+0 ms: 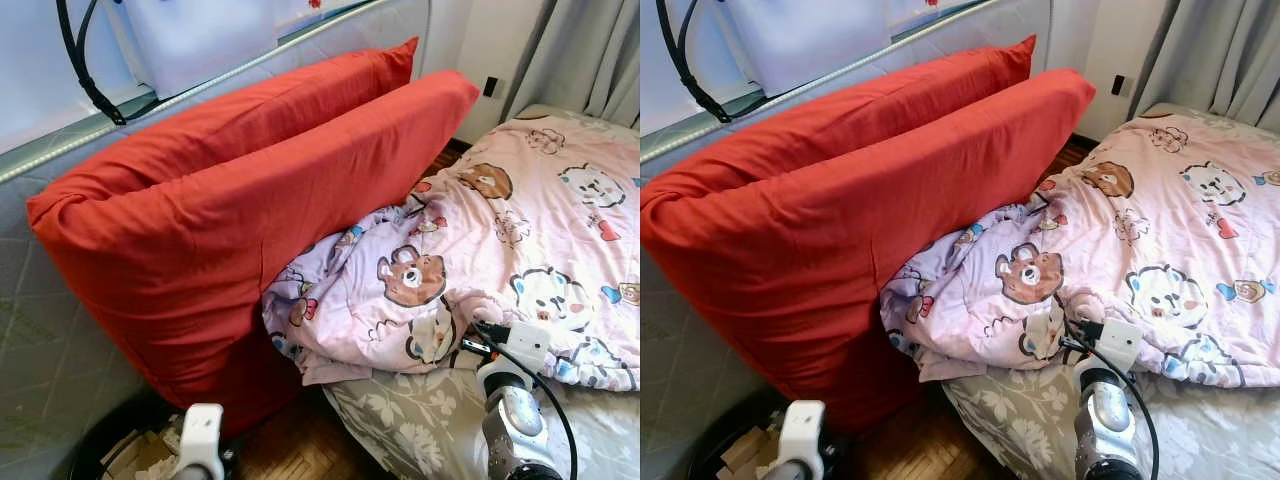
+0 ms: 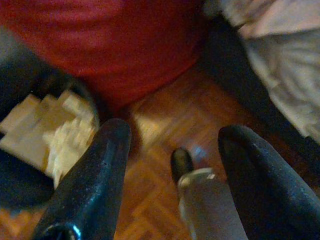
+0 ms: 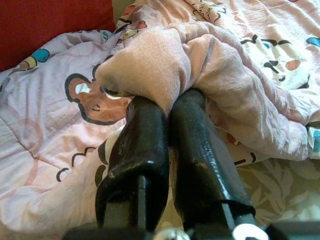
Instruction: Clean up the room
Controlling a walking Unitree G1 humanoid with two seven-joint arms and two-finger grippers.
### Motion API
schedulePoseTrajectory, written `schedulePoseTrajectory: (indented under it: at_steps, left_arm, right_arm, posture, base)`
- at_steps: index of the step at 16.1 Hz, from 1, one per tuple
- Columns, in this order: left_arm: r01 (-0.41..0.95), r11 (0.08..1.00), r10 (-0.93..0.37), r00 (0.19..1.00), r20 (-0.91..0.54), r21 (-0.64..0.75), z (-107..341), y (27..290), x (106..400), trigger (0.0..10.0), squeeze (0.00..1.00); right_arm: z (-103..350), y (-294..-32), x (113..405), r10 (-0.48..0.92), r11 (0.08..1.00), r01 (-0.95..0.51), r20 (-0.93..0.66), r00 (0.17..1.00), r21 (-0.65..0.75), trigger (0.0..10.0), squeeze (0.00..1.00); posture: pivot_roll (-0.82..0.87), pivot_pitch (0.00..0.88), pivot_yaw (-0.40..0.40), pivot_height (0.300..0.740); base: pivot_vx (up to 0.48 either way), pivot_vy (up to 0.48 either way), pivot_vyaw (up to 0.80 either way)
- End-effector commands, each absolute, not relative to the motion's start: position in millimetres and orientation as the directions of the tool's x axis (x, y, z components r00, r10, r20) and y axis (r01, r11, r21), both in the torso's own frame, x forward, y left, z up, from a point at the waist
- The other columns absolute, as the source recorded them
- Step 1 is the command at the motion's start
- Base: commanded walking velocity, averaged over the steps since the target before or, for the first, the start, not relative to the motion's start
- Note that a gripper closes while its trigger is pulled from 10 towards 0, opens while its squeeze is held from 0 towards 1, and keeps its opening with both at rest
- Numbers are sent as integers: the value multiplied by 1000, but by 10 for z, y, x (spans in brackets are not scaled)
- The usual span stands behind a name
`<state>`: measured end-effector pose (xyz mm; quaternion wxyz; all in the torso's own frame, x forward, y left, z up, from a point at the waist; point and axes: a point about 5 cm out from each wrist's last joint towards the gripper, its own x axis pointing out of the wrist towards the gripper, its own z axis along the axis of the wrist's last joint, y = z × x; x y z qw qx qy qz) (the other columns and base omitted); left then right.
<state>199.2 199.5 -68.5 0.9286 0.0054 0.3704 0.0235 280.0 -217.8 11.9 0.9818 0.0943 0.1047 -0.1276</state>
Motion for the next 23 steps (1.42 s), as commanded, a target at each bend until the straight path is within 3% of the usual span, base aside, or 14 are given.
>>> schedulePoseTrajectory:
  at_steps: [1, 5, 23]
  left_arm:
    - [-96, 995, 95, 689, -719, 40, -739, 2110, 1869, 10000, 0]
    - [-170, 985, 144, 660, -738, 41, -794, 2203, 1720, 10000, 0]
    - [-153, 988, 126, 619, -775, 39, -868, 2220, 1550, 10000, 0]
  right_arm:
    - [140, -2176, 2807, -226, 952, 262, -213, 951, 158, 10000, 0]
    - [131, -2177, 2797, -219, 954, 255, -216, 952, 157, 10000, 0]
    - [123, -2251, 2762, -252, 947, 287, -217, 943, 145, 10000, 0]
  posture:
    - [19, 76, 38, 740]
    - [28, 91, 23, 740]
    - [25, 112, 28, 740]
  base:
    - [0, 0, 0]
    - [0, 0, 0]
    - [0, 0, 0]
